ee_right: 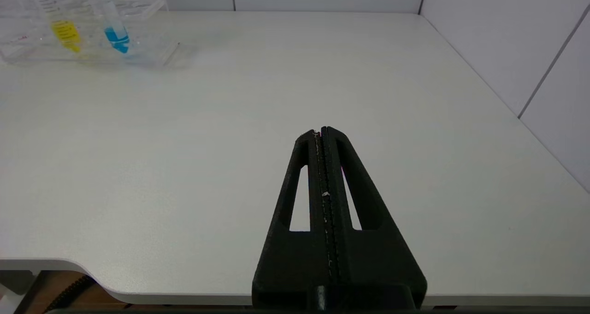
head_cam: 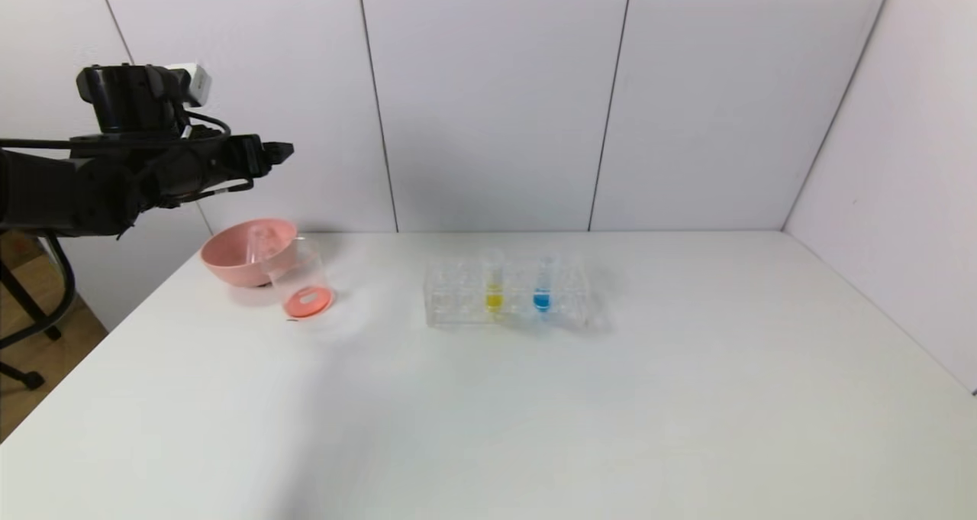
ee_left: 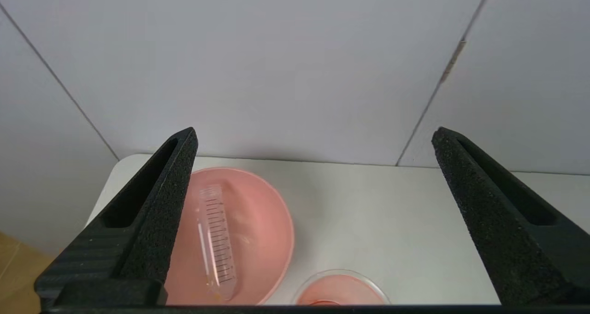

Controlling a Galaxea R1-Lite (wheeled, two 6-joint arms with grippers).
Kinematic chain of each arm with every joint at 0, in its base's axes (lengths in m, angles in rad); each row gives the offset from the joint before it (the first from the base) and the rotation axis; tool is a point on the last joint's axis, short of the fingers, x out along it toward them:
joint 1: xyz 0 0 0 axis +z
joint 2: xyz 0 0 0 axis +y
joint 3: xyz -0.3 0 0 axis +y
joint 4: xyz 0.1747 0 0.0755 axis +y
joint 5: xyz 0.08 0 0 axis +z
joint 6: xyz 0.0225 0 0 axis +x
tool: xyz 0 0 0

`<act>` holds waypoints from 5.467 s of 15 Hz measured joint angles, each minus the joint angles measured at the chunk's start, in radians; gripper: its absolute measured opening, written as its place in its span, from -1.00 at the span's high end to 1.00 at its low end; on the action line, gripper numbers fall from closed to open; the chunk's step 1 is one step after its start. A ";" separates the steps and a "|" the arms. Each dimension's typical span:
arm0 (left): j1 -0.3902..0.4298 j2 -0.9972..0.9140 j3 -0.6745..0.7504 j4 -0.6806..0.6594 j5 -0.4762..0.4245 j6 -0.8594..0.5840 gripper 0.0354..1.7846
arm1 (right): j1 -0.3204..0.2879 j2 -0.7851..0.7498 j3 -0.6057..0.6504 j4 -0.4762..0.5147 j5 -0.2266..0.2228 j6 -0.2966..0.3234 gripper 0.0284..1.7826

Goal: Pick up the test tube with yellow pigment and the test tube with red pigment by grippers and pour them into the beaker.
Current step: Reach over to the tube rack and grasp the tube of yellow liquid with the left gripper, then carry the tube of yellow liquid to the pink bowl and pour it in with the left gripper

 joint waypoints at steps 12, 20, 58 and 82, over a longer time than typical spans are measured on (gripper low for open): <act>-0.284 -0.329 0.365 -0.060 0.023 -0.008 -0.99 | 0.000 0.000 0.000 0.000 0.000 0.000 0.91; -0.579 -0.370 0.462 -0.099 0.201 -0.011 -0.99 | 0.000 0.000 0.000 0.000 0.000 0.000 0.91; -0.721 0.402 0.251 -0.783 0.501 0.063 -0.99 | 0.000 0.000 0.000 0.000 0.000 0.000 0.91; -0.716 0.410 0.235 -0.753 0.498 0.086 0.50 | 0.000 0.000 0.000 0.000 0.000 0.000 0.91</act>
